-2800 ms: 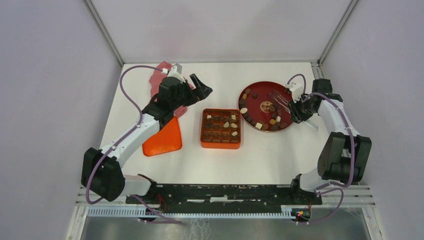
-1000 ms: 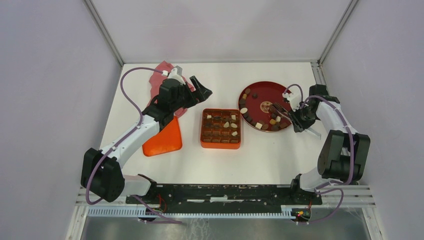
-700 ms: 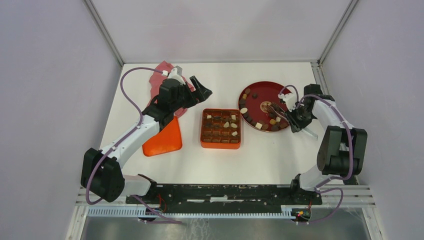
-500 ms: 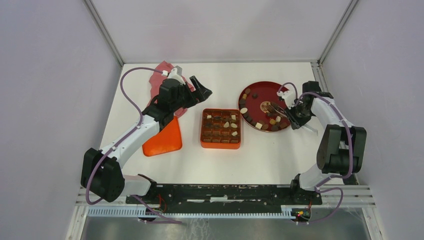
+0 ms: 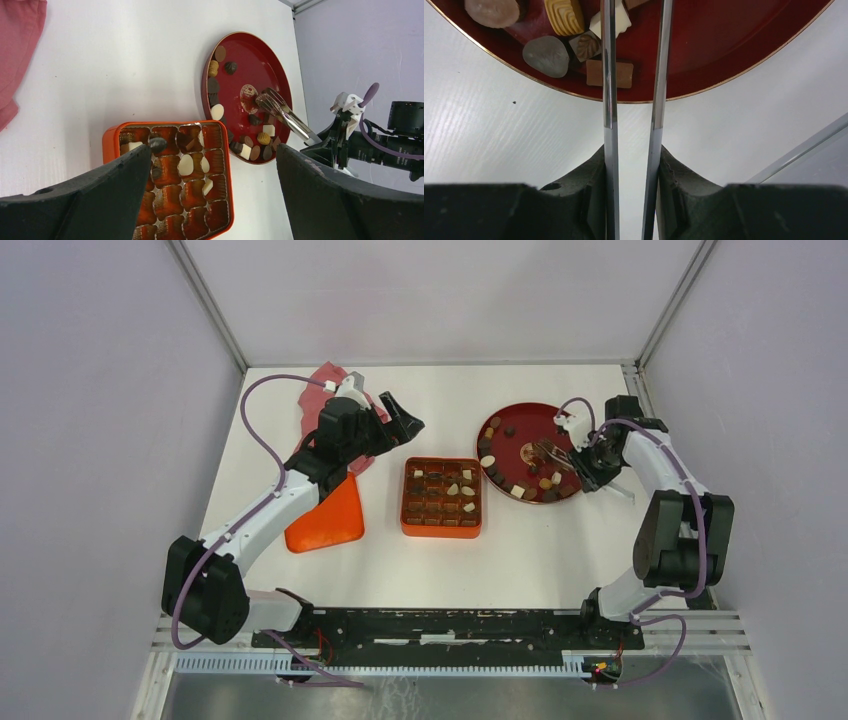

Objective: Pack the chocolate
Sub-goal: Pick up the fake chocolate from the plate, then place the fake chocolate in the packing box.

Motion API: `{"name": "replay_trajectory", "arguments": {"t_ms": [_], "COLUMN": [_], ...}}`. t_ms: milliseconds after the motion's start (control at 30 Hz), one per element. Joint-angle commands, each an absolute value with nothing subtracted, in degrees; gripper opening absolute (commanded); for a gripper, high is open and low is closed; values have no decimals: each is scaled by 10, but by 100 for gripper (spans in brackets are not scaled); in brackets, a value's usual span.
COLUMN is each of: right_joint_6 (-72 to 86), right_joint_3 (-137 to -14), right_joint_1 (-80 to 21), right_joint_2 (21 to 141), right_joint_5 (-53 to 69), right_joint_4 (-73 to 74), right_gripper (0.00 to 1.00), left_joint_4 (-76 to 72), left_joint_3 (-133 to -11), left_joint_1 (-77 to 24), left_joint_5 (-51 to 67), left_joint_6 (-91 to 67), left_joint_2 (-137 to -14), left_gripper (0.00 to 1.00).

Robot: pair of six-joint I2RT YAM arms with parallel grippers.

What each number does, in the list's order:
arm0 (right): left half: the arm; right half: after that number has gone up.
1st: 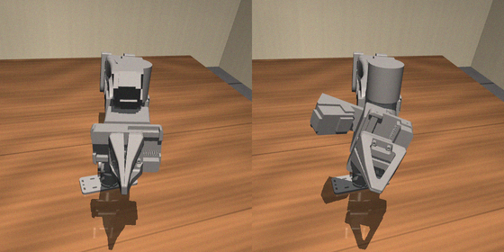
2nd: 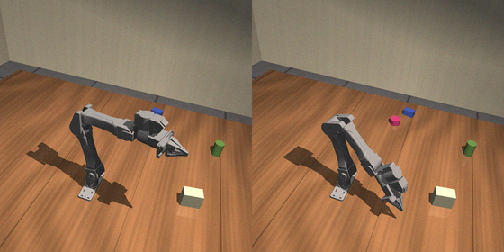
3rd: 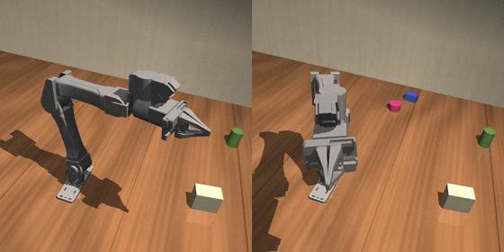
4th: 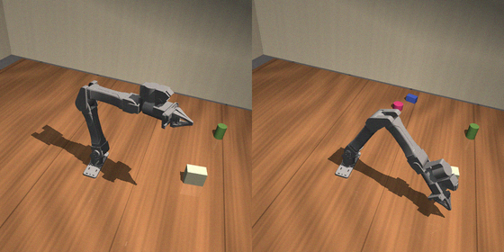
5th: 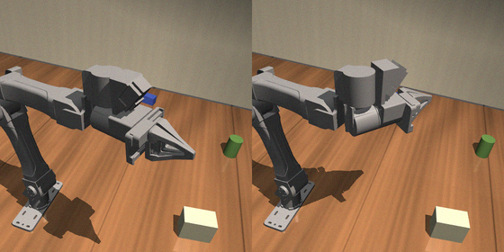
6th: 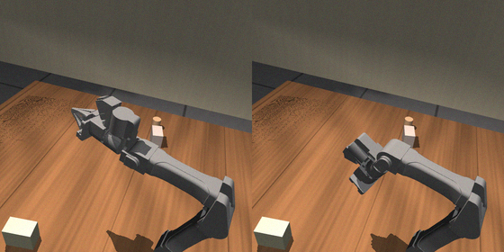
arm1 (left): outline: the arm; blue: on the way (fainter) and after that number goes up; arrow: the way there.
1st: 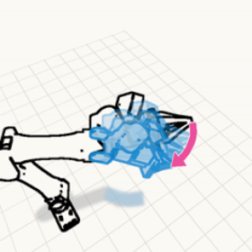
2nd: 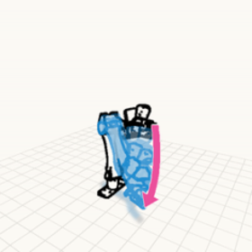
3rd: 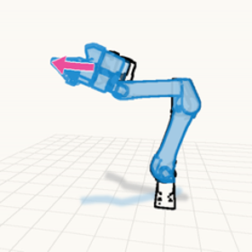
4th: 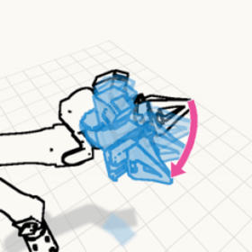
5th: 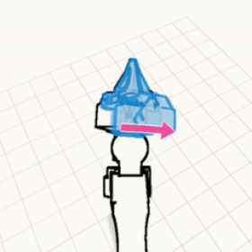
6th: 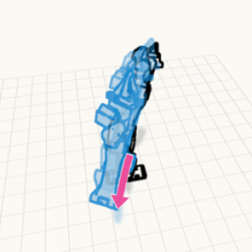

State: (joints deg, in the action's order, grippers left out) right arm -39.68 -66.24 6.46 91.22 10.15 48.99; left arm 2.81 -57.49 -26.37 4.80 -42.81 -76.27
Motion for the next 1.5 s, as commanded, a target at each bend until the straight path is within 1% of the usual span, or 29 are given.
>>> {"name": "replay_trajectory", "arguments": {"t_ms": [0,133,267,433,600,700,833,1000,1133,1267,1467], "right_joint_6": [-377,-373,-392,-412,-417,-425,-433,-442,-438,-427,-430], "right_joint_3": [-696,-688,-672,-626,-583,-567,-546,-530,-524,-524,-525], "right_joint_1": [62,62,57,7,-70,-111,-161,-195,-205,-206,-212], "right_joint_2": [887,874,840,791,761,764,771,777,778,782,783], "right_joint_5": [155,196,265,334,381,380,349,318,291,273,267], "right_joint_4": [494,490,484,463,439,438,428,423,415,408,413], "right_gripper": [15,12,11,11,11,11,12,14,18,24,36], "left_joint_4": [7,13,26,45,58,63,68,71,72,72,70], "left_joint_3": [-581,-581,-582,-588,-586,-584,-579,-568,-560,-559,-559], "left_joint_1": [-263,-263,-263,-263,-263,-263,-263,-263,-263,-263,-264], "left_joint_5": [47,44,40,33,27,25,21,12,10,10,11], "left_joint_6": [-437,-433,-424,-411,-405,-403,-405,-410,-412,-413,-413], "left_joint_2": [-759,-758,-759,-764,-766,-766,-761,-750,-742,-740,-740], "left_gripper": [99,99,99,99,98,98,98,98,98,98,98]}}
